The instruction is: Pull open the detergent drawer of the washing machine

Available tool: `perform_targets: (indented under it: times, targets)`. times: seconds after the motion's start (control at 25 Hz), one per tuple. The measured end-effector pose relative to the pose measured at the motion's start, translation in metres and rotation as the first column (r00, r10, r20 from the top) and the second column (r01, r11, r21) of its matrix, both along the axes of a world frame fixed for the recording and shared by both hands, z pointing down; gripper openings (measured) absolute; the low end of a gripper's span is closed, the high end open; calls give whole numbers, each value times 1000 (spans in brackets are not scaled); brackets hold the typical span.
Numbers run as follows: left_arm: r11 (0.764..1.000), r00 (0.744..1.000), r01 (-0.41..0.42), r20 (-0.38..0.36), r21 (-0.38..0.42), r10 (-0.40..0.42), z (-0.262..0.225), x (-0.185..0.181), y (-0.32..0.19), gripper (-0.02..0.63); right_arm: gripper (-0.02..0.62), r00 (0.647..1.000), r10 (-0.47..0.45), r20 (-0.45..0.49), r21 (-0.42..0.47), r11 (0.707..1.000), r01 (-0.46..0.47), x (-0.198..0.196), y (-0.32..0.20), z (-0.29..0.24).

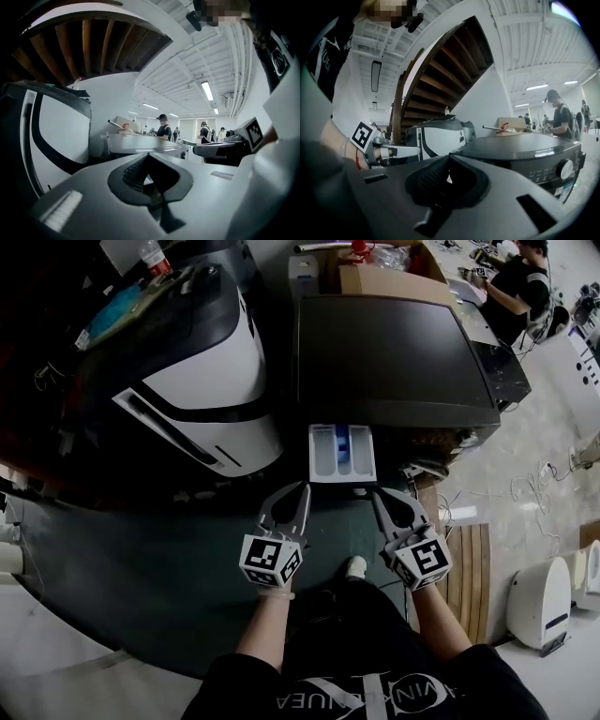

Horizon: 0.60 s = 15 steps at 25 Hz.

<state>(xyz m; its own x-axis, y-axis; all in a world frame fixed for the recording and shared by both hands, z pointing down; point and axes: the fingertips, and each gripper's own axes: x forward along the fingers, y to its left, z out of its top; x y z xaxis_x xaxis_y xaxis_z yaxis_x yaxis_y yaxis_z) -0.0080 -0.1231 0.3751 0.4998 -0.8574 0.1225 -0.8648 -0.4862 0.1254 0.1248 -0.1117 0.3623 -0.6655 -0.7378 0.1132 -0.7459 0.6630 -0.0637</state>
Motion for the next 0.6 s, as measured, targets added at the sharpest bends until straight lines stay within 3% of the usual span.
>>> perform_targets:
  times: [0.6]
  targets:
    - [995,997,61,46,79,-64,-41,-18,-3,9,11,1000,6,11,63,998,-6,3,-9,-39]
